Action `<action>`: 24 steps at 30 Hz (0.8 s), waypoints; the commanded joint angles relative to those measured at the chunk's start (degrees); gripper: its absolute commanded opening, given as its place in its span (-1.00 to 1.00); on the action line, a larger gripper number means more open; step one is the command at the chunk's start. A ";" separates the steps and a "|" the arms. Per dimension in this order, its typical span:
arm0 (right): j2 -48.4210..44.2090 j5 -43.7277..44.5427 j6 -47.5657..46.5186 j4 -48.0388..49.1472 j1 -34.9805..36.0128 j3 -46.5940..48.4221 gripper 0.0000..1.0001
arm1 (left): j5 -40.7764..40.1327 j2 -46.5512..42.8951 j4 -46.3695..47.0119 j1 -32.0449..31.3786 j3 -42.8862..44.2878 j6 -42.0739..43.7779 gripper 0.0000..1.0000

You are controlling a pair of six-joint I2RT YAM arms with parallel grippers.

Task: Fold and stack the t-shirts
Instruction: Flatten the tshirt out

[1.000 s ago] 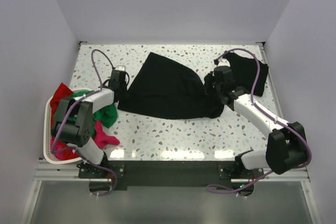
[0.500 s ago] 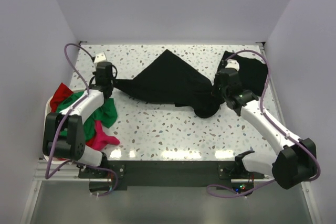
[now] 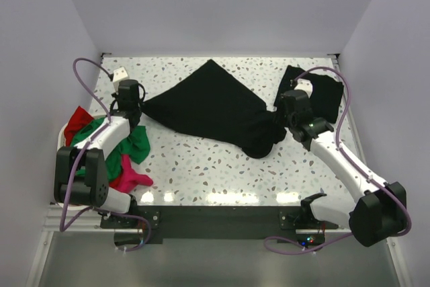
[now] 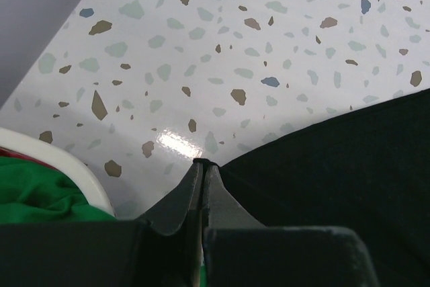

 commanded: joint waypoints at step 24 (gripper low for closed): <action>-2.88 -37.09 8.11 18.24 -21.21 -11.70 0.00 | 1.16 -0.47 4.42 0.63 0.20 -0.81 -1.00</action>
